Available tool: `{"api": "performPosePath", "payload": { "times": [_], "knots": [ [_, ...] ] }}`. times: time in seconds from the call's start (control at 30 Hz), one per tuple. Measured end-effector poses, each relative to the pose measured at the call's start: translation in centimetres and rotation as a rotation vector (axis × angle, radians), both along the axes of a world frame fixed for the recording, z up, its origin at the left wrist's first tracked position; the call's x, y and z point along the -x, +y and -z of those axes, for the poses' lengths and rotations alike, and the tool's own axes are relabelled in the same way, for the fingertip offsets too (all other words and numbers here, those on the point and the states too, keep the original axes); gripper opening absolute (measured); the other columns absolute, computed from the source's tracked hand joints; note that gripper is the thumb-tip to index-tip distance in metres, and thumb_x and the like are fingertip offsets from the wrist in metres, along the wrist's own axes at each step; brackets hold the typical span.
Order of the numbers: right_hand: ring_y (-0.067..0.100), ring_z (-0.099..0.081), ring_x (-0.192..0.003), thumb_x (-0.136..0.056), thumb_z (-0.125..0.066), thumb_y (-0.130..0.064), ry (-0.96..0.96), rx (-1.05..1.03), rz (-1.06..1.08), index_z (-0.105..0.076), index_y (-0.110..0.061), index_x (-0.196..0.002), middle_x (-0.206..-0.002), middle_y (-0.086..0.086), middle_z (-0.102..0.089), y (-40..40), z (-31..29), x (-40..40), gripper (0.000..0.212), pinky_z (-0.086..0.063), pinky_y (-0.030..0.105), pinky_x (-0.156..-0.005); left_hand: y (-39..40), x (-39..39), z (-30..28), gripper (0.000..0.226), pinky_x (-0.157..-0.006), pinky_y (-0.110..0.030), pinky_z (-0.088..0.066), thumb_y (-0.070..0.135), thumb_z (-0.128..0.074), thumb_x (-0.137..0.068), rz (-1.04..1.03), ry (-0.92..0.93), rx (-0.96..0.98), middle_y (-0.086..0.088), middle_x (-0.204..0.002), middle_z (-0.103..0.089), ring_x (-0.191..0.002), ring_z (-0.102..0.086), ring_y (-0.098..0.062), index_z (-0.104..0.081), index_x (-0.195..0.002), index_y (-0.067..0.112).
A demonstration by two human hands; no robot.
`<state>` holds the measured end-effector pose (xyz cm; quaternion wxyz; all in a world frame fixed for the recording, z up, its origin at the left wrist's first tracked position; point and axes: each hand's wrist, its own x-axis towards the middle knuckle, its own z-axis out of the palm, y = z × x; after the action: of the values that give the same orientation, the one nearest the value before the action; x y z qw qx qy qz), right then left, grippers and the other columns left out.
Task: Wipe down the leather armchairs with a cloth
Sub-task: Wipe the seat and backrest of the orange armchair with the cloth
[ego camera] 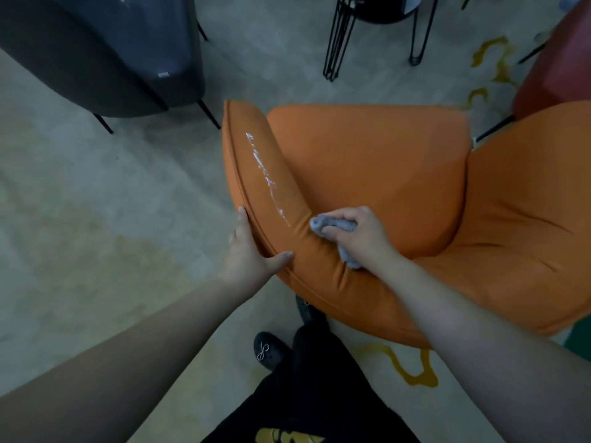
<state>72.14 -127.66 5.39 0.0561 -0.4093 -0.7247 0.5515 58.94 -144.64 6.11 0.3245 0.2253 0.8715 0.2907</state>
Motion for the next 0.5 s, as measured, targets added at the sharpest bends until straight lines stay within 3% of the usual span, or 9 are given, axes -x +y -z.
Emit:
{"api": "performPosePath", "payload": {
  "times": [0.07,0.13,0.23,0.37,0.5],
  "knots": [
    [-0.01,-0.057,-0.082,-0.076,-0.078,-0.021,0.093,0.03,-0.108,-0.07,-0.04,-0.092,-0.103,0.0,-0.054,-1.4,0.1,1.7,0.026,-0.04,-0.001,-0.071,0.3,0.4,0.1,0.127,-0.111,-0.042,-0.035,0.042,-0.084,-0.067,-0.02,0.015,-0.019,-0.007,-0.157,-0.02,-0.141,-0.026,-0.022,0.004,-0.154,0.015],
    [-0.006,-0.056,-0.086,-0.076,-0.078,-0.019,0.114,-0.002,-0.137,-0.07,-0.039,-0.094,-0.103,-0.002,-0.051,-1.8,0.7,2.9,0.028,-0.042,0.005,-0.079,0.5,0.7,0.1,0.128,-0.11,-0.044,-0.036,0.041,-0.085,-0.065,-0.034,0.003,-0.029,-0.006,-0.157,-0.02,-0.142,-0.025,-0.02,0.003,-0.154,0.015],
    [0.009,-0.059,-0.074,-0.079,-0.076,-0.019,0.071,0.017,0.049,-0.073,-0.025,-0.099,-0.107,0.011,-0.056,0.2,1.6,4.2,0.022,-0.049,0.02,-0.071,0.7,1.2,0.1,0.131,-0.109,-0.046,-0.037,0.043,-0.086,-0.063,-0.031,-0.021,-0.024,-0.004,-0.157,-0.018,-0.141,-0.024,-0.019,0.005,-0.154,0.018],
    [-0.006,-0.058,-0.081,-0.074,-0.079,-0.02,0.235,-0.032,-0.049,-0.068,-0.041,-0.092,-0.101,-0.004,-0.049,-1.0,2.0,5.4,0.031,-0.044,0.004,-0.072,1.0,2.4,0.0,0.13,-0.106,-0.045,-0.04,0.039,-0.087,-0.063,-0.032,0.001,-0.002,-0.005,-0.156,-0.021,-0.139,-0.028,-0.02,0.005,-0.154,0.02],
    [0.007,-0.057,-0.092,-0.074,-0.08,-0.02,0.2,-0.023,-0.028,-0.068,-0.04,-0.091,-0.099,-0.013,-0.044,0.1,2.7,8.1,0.029,-0.047,0.011,-0.083,1.0,3.4,-0.2,0.132,-0.104,-0.045,-0.043,0.041,-0.087,-0.062,-0.012,-0.004,0.04,-0.006,-0.154,-0.023,-0.135,-0.036,-0.021,0.007,-0.153,0.023]
  ]
}}
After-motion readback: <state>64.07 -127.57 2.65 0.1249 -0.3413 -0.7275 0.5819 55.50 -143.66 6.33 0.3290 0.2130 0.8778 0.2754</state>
